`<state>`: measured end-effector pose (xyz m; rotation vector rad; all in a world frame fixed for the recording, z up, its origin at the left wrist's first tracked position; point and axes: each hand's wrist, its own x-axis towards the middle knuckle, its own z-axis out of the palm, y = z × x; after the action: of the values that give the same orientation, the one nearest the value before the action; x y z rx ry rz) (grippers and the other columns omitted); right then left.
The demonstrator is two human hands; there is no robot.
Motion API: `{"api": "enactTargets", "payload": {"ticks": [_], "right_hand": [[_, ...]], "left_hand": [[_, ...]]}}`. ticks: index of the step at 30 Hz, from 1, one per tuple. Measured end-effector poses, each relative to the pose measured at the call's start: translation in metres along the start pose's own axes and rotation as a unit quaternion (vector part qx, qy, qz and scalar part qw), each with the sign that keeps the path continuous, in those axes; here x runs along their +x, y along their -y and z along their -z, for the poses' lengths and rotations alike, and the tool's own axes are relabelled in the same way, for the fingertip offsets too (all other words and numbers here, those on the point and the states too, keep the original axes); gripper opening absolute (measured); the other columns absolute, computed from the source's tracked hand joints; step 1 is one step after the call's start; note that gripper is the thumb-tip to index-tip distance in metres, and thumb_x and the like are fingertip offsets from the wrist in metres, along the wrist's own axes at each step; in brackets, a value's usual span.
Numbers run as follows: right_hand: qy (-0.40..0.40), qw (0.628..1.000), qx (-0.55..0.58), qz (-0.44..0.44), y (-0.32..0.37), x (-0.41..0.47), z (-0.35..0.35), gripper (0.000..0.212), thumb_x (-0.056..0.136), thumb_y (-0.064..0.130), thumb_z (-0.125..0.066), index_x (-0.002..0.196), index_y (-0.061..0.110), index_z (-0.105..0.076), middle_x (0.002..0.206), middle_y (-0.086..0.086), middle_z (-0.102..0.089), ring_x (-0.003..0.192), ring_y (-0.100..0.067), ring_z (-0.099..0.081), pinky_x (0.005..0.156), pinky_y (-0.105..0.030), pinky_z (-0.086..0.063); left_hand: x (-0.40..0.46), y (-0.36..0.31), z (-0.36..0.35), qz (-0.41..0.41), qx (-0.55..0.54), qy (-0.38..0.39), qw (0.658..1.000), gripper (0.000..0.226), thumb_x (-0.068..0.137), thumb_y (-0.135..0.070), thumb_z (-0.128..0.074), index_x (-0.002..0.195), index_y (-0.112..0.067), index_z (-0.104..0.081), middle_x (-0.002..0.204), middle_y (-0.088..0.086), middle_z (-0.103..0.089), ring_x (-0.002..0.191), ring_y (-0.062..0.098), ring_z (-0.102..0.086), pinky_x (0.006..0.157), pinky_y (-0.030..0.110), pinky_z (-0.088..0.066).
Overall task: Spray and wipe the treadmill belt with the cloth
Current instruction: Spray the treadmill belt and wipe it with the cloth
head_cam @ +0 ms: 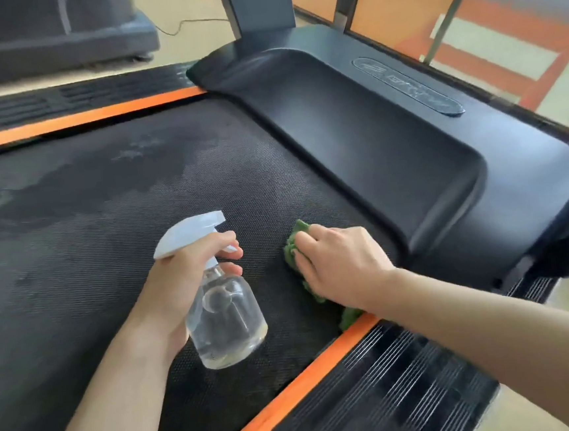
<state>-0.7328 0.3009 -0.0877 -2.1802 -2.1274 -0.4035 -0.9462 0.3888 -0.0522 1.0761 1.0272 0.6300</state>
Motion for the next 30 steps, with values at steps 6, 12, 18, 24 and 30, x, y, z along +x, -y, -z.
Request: {"api": "enactTargets", "payload": {"ticks": [6,12,18,24,30], "right_hand": [[0.058,0.968,-0.116,-0.214,-0.044,0.030,-0.003,0.024,0.101,0.027,-0.037,0.094,0.014,-0.055,0.095,-0.007,-0.066,0.076,-0.032,-0.067,0.053,-0.032,-0.029],[0.080,0.987,-0.047,-0.131,0.001,-0.010,0.023,0.019,0.096,0.026,-0.053,0.079,0.017,-0.055,0.081,-0.001,-0.063,0.067,-0.029,-0.066,0.048,-0.033,-0.040],[0.011,0.992,-0.043,-0.122,-0.030,0.050,-0.011,0.022,0.100,0.028,-0.044,0.080,0.019,-0.045,0.082,-0.003,-0.062,0.065,-0.031,-0.065,0.049,-0.033,-0.030],[0.037,0.968,-0.005,-0.250,-0.030,0.103,-0.018,0.020,0.099,0.024,-0.037,0.083,0.016,-0.046,0.095,-0.007,-0.066,0.078,-0.033,-0.065,0.062,-0.035,-0.036],[0.091,0.982,0.016,-0.163,0.025,0.001,0.017,0.022,0.101,0.038,-0.035,0.085,0.024,-0.039,0.089,0.003,-0.065,0.080,-0.029,-0.069,0.059,-0.036,-0.036]], "left_hand": [[-0.001,0.002,-0.005,-0.004,0.010,0.020,1.000,0.014,0.092,-0.021,-0.074,0.081,-0.013,-0.072,0.088,-0.002,-0.076,0.072,0.010,-0.071,0.075,0.032,-0.055],[0.000,0.004,-0.006,0.011,0.002,0.018,1.000,0.012,0.091,-0.021,-0.076,0.084,-0.012,-0.075,0.089,0.000,-0.077,0.072,0.011,-0.072,0.071,0.032,-0.056],[0.004,0.008,-0.010,0.001,0.021,0.029,0.999,0.010,0.088,-0.021,-0.078,0.084,-0.012,-0.075,0.087,-0.003,-0.076,0.073,0.011,-0.073,0.069,0.033,-0.055],[0.015,0.008,-0.008,0.027,0.018,0.030,0.999,0.025,0.076,-0.036,-0.083,0.066,-0.015,-0.074,0.090,0.008,-0.079,0.075,0.014,-0.075,0.075,0.035,-0.056],[0.004,0.000,-0.016,-0.003,-0.008,-0.015,1.000,0.025,0.089,-0.029,-0.075,0.074,-0.010,-0.069,0.073,0.001,-0.070,0.068,0.013,-0.067,0.071,0.032,-0.054]]}}
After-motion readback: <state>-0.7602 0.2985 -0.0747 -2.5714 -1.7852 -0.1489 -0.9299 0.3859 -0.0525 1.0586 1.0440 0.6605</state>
